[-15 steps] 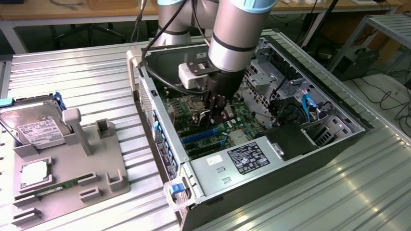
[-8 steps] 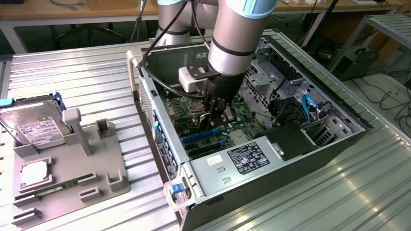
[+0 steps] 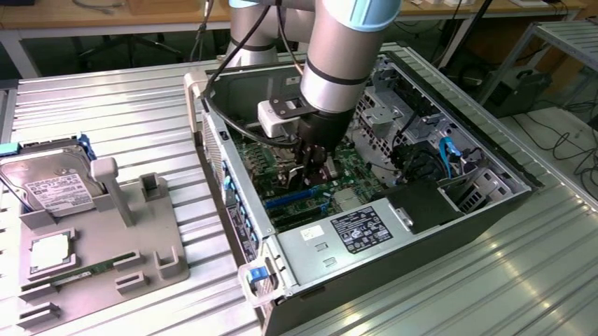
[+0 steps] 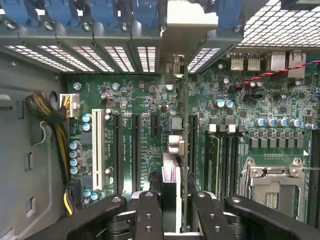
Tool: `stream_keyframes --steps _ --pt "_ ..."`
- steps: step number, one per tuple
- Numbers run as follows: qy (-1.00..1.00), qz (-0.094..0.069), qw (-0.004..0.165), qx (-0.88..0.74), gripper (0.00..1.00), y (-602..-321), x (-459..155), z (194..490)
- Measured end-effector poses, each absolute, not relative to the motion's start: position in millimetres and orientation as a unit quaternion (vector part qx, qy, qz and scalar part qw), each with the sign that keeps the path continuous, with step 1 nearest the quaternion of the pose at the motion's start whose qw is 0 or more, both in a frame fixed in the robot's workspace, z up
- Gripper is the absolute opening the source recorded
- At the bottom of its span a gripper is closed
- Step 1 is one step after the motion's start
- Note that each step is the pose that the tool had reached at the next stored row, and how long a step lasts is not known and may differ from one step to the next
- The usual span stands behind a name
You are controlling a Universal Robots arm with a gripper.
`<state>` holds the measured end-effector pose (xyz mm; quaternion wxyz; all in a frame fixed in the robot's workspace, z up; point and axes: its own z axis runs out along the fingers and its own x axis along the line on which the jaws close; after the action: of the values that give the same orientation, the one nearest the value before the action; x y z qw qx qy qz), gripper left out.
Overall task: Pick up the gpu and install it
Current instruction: 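Insert the gpu into the slot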
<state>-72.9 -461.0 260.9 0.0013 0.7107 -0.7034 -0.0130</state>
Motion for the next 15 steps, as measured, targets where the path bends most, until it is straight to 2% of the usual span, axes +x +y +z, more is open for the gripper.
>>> stream_keyframes --steps 15 --pt "-0.71 -0.013 0.001 0.704 0.28 -461 -78 250"
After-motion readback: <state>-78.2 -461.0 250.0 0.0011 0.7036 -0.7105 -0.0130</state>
